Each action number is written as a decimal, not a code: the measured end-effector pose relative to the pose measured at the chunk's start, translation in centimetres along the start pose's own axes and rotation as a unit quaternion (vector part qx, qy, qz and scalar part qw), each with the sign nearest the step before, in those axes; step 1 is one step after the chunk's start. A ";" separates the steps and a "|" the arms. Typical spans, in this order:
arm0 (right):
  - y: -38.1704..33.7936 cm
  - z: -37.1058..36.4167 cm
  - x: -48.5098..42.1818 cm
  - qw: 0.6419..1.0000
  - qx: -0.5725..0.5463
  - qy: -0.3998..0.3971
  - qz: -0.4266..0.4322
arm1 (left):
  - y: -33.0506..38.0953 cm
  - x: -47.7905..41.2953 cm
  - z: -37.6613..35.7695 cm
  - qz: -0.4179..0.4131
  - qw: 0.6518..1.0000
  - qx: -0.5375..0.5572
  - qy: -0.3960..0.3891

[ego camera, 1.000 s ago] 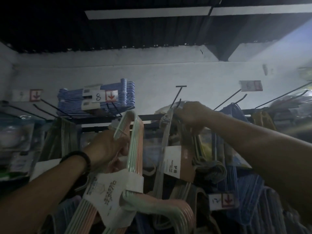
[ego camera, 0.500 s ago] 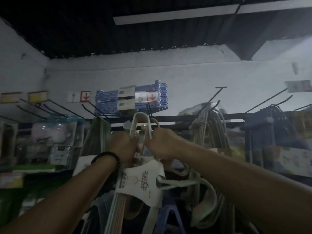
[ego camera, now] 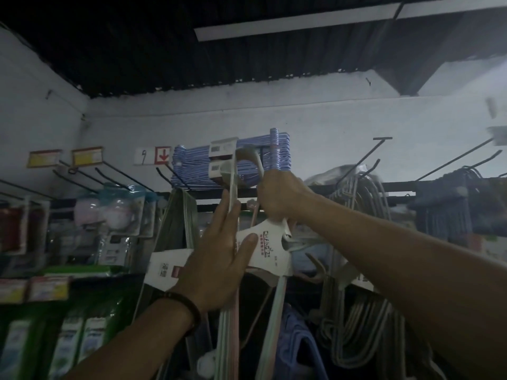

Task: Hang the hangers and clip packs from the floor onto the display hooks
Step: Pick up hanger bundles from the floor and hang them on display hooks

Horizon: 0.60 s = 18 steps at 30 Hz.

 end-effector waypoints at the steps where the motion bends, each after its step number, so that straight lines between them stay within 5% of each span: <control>1: 0.0 -0.1 0.0 1.000 0.002 0.014 -0.010 | -0.2 0.0 0.2 -0.014 1.000 -0.012 0.009; 12: 2.3 -3.6 -0.2 0.992 -0.072 0.098 -0.039 | -3.9 -0.9 -3.0 -0.045 0.991 -0.123 -0.018; 18: 3.1 -8.0 -2.8 0.997 -0.041 0.019 -0.058 | -7.6 -1.3 -6.0 -0.004 0.970 -0.213 -0.121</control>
Point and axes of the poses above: each hand's wrist, its own x-axis away from the middle knuckle, its own z-axis out of the back of the hand, y = z × x, the point moved 3 cm from there along -x, towards the middle knuckle, and after that the axes turned 9 degrees about -z, right-handed, at the moved point
